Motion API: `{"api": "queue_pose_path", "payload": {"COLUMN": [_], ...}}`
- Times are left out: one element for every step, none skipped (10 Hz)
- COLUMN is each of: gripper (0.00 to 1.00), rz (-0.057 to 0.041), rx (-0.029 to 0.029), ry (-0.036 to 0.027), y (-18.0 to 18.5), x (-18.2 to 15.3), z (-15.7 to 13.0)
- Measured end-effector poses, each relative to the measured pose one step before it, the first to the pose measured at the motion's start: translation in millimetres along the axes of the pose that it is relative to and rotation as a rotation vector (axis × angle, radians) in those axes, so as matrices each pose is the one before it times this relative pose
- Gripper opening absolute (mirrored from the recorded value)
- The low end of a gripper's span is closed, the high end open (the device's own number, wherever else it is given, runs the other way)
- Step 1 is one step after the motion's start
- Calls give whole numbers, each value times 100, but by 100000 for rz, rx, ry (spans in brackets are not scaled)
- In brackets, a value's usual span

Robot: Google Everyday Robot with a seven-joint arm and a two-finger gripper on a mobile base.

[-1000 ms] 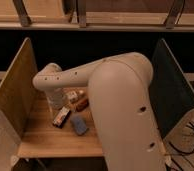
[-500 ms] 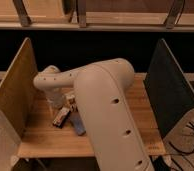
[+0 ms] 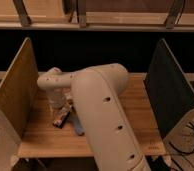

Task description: Place the eraser on the white sponge

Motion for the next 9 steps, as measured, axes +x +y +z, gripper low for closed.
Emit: {"api": "queue_pose_path", "payload": {"gripper": [65, 65, 65, 65, 65, 58, 48, 38, 30], "rz": [255, 207, 72, 33, -26, -422, -949, -1189, -954], "rx": [-760, -493, -505, -642, -468, -441, -451, -244, -103], "ry": [129, 17, 85, 227, 225, 16, -188, -315, -247], "y": [-82, -88, -43, -17, 15, -67, 12, 51, 131], "x": [-135, -101, -82, -28, 29, 4, 0, -14, -12], "z": [295, 127, 163, 232, 155, 163, 20, -3, -13]}}
